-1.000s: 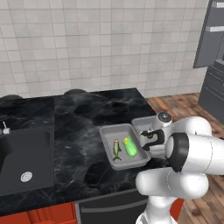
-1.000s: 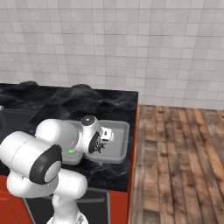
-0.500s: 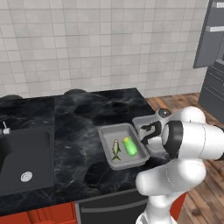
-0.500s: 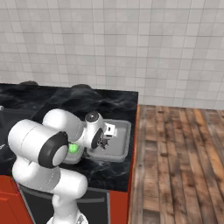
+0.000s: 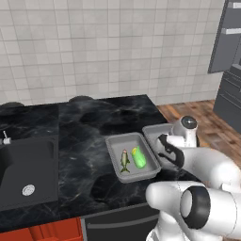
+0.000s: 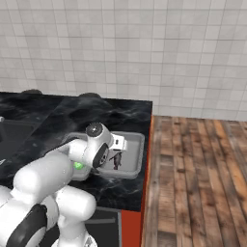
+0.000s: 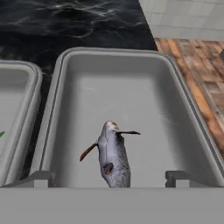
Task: Place one corn and one fish in each tupperware on the nearby counter, to pack two identical lunches.
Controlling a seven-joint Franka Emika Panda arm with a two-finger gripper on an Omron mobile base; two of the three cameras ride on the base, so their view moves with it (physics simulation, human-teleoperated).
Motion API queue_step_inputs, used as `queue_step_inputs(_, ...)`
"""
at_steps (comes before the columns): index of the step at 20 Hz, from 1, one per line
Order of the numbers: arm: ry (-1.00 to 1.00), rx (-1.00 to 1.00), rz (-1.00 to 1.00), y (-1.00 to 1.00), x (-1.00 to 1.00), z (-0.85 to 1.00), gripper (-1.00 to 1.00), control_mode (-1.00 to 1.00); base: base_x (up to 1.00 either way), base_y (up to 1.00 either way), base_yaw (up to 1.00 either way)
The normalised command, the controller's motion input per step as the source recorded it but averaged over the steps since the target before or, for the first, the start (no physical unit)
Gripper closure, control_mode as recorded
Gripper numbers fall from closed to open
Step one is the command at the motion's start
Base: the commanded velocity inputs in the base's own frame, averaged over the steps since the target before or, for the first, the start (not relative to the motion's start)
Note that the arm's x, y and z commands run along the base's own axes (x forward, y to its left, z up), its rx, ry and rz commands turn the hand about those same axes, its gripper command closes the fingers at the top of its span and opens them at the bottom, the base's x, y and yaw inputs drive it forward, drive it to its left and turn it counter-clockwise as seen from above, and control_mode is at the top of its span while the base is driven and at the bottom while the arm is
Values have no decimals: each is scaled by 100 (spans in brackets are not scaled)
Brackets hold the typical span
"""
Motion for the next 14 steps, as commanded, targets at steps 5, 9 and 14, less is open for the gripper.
queue_step_inputs(5,-16,0,0,0,-74,88,-100,-100,0,0,0)
queue_step_inputs(9,-15,0,0,0,-95,83,-100,-100,0,0,0)
queue_step_inputs(14,-9,0,0,0,-98,74,-100,-100,0,0,0)
